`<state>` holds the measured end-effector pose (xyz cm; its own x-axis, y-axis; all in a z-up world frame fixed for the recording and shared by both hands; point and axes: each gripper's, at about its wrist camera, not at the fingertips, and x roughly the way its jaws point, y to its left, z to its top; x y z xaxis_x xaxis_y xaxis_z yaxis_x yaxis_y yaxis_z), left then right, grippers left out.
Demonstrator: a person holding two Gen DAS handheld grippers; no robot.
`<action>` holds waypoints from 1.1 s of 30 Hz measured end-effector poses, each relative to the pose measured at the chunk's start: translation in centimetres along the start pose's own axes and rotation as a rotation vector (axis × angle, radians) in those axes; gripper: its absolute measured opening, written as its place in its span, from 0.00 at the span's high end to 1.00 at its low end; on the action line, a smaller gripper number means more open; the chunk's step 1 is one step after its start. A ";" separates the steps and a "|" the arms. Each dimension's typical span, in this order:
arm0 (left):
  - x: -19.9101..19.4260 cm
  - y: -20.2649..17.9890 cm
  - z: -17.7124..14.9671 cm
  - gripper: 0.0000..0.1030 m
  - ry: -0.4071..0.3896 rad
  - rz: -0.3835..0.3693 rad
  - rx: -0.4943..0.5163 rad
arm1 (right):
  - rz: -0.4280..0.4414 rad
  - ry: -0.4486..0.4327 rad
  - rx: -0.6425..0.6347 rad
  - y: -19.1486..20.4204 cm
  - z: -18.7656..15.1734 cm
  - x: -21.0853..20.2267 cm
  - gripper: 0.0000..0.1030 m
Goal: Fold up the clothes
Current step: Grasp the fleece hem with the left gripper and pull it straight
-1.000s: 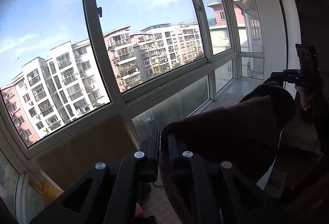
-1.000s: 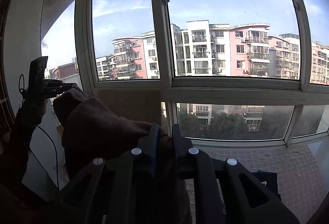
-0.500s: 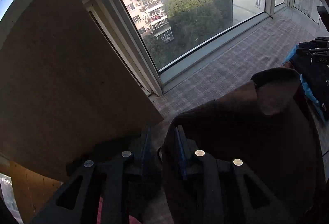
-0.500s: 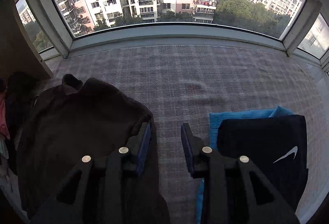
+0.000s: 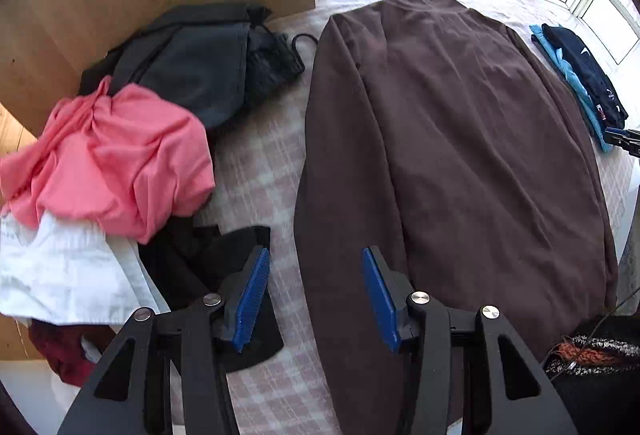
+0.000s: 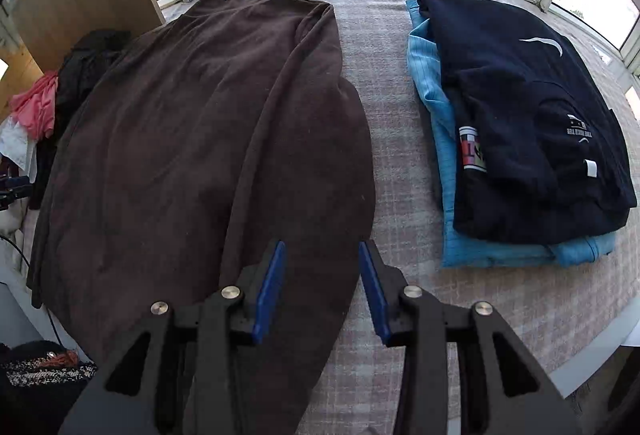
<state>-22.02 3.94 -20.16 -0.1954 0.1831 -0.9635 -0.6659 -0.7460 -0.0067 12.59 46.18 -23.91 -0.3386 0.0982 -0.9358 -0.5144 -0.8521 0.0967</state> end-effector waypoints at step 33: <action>-6.3 7.1 -4.9 0.96 -0.153 0.063 -0.169 | 0.015 0.116 0.088 3.9 -2.2 1.8 0.63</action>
<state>-22.02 -5.67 -15.45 -0.3485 0.2181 -0.9116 -0.5211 -0.8535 -0.0050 11.67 41.90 -25.94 -0.2563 0.0216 -0.9664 -0.5789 -0.8041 0.1355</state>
